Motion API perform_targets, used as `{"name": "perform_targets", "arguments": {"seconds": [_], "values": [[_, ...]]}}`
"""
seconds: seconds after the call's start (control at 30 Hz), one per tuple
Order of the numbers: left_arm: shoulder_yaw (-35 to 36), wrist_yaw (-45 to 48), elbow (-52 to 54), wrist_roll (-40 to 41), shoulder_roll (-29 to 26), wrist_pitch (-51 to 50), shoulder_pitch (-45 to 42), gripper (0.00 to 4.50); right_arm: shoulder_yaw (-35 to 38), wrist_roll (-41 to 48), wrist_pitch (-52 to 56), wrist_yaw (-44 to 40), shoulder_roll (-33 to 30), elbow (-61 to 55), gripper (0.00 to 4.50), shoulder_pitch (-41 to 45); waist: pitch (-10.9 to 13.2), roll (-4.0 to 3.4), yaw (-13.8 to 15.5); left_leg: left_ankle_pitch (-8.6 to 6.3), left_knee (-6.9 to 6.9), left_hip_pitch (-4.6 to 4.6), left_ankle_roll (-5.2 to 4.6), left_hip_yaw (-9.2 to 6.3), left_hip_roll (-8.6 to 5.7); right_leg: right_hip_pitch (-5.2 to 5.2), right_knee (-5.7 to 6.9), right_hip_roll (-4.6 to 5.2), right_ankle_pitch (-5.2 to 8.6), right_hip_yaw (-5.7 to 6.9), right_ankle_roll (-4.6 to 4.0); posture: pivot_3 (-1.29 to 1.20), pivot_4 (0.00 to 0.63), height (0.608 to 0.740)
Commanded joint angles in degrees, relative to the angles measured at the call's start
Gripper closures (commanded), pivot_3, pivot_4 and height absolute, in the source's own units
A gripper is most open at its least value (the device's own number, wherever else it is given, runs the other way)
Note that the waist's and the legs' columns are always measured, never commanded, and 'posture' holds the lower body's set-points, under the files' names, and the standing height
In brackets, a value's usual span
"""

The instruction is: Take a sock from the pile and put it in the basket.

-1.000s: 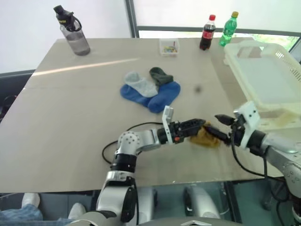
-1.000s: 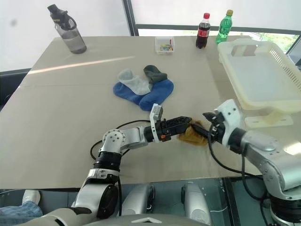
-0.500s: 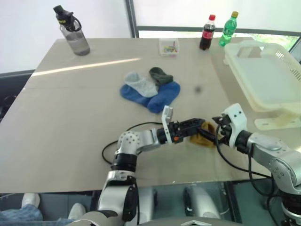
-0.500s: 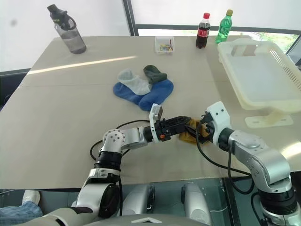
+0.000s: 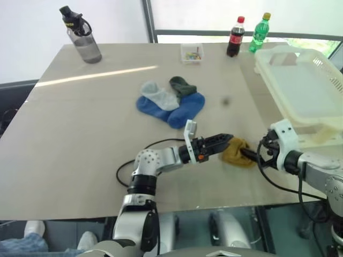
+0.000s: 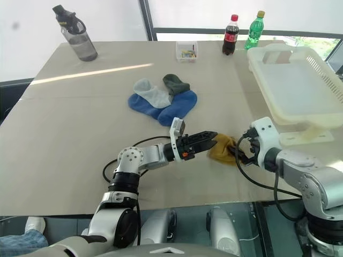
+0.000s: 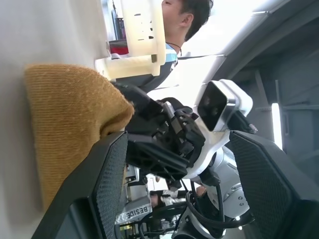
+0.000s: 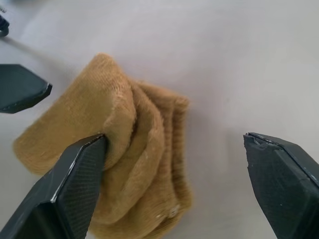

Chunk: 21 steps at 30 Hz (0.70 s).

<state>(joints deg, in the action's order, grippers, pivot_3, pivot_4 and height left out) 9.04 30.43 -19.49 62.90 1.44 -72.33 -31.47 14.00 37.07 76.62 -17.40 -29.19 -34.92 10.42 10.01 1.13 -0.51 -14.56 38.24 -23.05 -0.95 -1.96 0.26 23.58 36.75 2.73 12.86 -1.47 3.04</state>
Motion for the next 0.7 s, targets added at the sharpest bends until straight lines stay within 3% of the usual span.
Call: {"name": "perform_targets", "arguments": {"seconds": [0.03, 0.27, 0.4, 0.5, 0.63, 0.7], "values": [[-0.19, 1.50, -0.02, -0.36, 0.55, -0.67, -1.03, 1.08, 3.53, 2.13, 3.25, 2.00, 4.05, -0.48, 0.03, 0.35, 0.02, -0.03, -0.04, 0.00, 0.00, 0.00, 0.00, 0.00, 0.00, 0.01, 0.01, 0.00, -0.01, -0.01, 0.00, 0.00, 0.150, 0.740], [-5.02, 6.32, 8.10, -4.98, -4.94, 1.73, -0.99, 1.08, 3.07, 1.86, 2.66, 2.72, 9.02, 3.37, 0.03, -1.77, 0.01, -0.04, -0.22, 0.00, 0.00, 0.02, 0.00, 0.02, 0.00, 0.00, 0.01, -0.01, -0.01, -0.01, 0.00, 0.00, 0.150, 0.740], [-11.62, 12.45, 16.73, -11.31, -13.71, 6.48, -1.86, 1.08, 1.14, 1.97, 0.77, 1.57, 9.28, 4.52, 0.03, -3.61, 0.00, -0.05, -0.29, 0.00, -0.04, 0.08, 0.00, 0.03, 0.05, -0.01, 0.03, -0.05, 0.00, -0.01, -0.02, 0.00, 0.150, 0.740], [-20.89, 18.33, 24.59, -21.92, -22.74, 16.83, -1.18, 1.08, -1.16, 1.46, -1.05, 0.40, 8.68, 5.66, 0.03, -5.02, -0.02, -0.06, -0.31, 0.00, -0.08, 0.11, 0.00, 0.04, 0.06, -0.01, 0.03, -0.06, 0.02, -0.03, -0.06, 0.00, 0.150, 0.740], [-26.46, 24.92, 30.55, -33.32, -30.96, 33.33, 0.02, 1.08, -4.91, 0.11, -5.35, -2.13, 7.02, 7.97, 1.72, -6.82, -0.03, -0.04, -0.29, 0.00, -0.16, 0.16, 0.01, 0.08, 0.08, -0.01, -0.05, -0.03, 0.12, -0.18, -0.25, 0.00, 0.150, 0.740], [-27.66, 27.26, 31.67, -36.21, -33.18, 37.60, 0.32, 1.08, -6.30, -0.52, -7.16, -3.22, 6.22, 9.02, 2.86, -7.39, -0.03, -0.03, -0.31, 0.00, -0.21, 0.17, 0.01, 0.07, 0.12, 0.00, -0.09, -0.04, 0.13, -0.18, -0.25, 0.00, 0.150, 0.740]]}}
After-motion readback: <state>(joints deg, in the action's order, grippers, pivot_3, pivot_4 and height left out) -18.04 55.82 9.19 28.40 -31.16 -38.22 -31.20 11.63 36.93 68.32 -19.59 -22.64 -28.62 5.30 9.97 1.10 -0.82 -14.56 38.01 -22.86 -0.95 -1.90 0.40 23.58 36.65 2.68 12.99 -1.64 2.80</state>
